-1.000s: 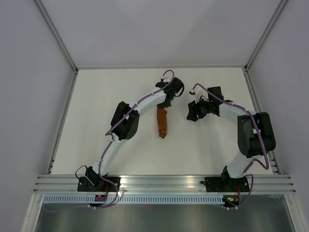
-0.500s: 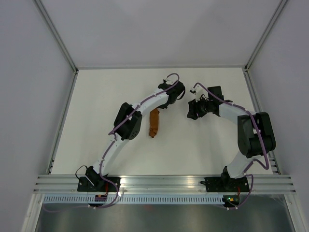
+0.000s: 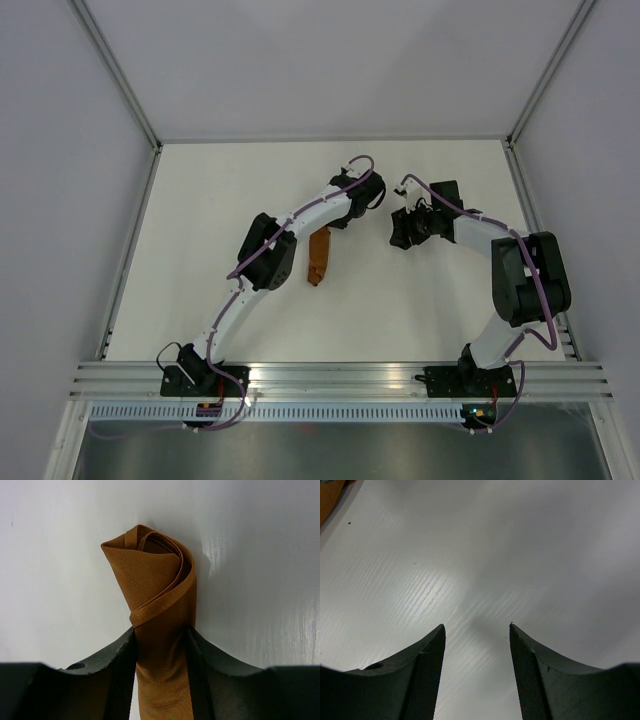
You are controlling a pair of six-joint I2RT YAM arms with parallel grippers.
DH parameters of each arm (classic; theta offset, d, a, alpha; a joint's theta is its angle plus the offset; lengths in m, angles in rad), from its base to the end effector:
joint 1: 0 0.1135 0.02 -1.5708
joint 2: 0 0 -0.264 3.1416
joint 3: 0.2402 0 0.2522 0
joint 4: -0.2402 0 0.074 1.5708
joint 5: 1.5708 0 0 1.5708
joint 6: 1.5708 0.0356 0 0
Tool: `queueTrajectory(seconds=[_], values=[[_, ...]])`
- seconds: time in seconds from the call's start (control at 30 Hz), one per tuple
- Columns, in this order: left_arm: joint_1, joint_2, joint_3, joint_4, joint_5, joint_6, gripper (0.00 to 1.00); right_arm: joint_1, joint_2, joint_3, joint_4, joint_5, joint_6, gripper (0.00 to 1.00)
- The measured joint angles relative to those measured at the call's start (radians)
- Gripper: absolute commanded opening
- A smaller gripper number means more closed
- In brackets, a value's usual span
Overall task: Fold the napkin, place the utensils inside, and roll it up
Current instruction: Roll the napkin at the center of the board.
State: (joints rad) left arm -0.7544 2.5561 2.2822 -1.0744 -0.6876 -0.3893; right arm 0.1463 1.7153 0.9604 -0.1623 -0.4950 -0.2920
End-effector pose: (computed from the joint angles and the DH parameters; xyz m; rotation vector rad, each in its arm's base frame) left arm 0.3904 -0.3359 0.1519 0.3587 2.4990 0.6069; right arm 0.3355 0.0665 0.1670 -0.7238 2.3025 0.5467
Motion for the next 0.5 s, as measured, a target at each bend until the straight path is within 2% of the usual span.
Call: queueTrajectory(seconds=[0.27, 0.5], values=[[0.002, -0.021, -0.014, 0.027, 0.062, -0.001, 0.55, 0.000, 0.000, -0.005, -0.001, 0.008, -0.002, 0.60], [0.024, -0.070, -0.047, 0.067, 0.158, -0.003, 0.56, 0.000, 0.000, -0.005, -0.003, 0.008, -0.003, 0.60]])
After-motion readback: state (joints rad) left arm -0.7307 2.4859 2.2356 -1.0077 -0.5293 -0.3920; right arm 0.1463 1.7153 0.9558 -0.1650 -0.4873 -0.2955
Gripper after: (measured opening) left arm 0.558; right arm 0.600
